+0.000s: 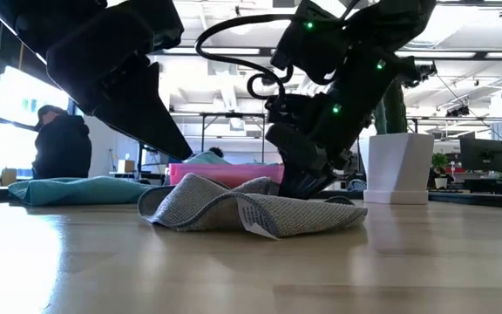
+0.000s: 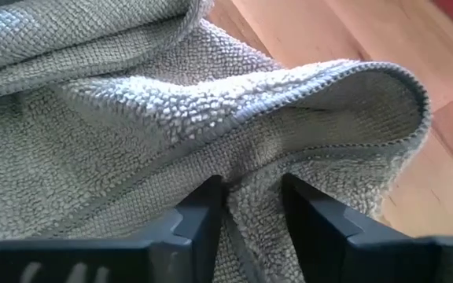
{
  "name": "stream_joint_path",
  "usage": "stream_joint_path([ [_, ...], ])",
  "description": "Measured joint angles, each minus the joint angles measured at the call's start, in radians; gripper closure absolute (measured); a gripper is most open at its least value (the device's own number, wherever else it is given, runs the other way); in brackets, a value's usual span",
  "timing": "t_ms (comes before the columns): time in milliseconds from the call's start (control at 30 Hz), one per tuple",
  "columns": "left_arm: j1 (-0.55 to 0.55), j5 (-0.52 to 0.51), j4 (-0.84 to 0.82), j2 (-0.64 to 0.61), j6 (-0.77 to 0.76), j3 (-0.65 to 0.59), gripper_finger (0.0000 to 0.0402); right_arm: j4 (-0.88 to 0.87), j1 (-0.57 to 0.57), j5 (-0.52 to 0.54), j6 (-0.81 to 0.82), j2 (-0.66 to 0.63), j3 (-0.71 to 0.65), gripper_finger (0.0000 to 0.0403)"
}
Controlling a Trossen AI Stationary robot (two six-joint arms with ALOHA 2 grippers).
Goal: Fold microfiber towels
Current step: Fold the gray microfiber cloth
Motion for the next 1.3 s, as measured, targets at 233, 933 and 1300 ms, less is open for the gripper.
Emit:
stream_joint_path([
  [233, 0.000, 0.000, 0.000, 0.000, 0.000, 0.000, 0.0225, -0.016, -0.013, -0.055, -0.057, -0.010, 0.000, 0.0380],
  [933, 0.000, 0.001, 0.000, 0.000, -0.019, 0.000, 0.0225, -0.139, 0.009, -0.094, -0.069, -0.082, -0.004, 0.0339],
  [1300, 0.000, 0.001, 0.000, 0.000, -0.019, 0.000, 0.0225, -0.173, 0.008, -0.096, -0.069, -0.083, -0.004, 0.0285],
])
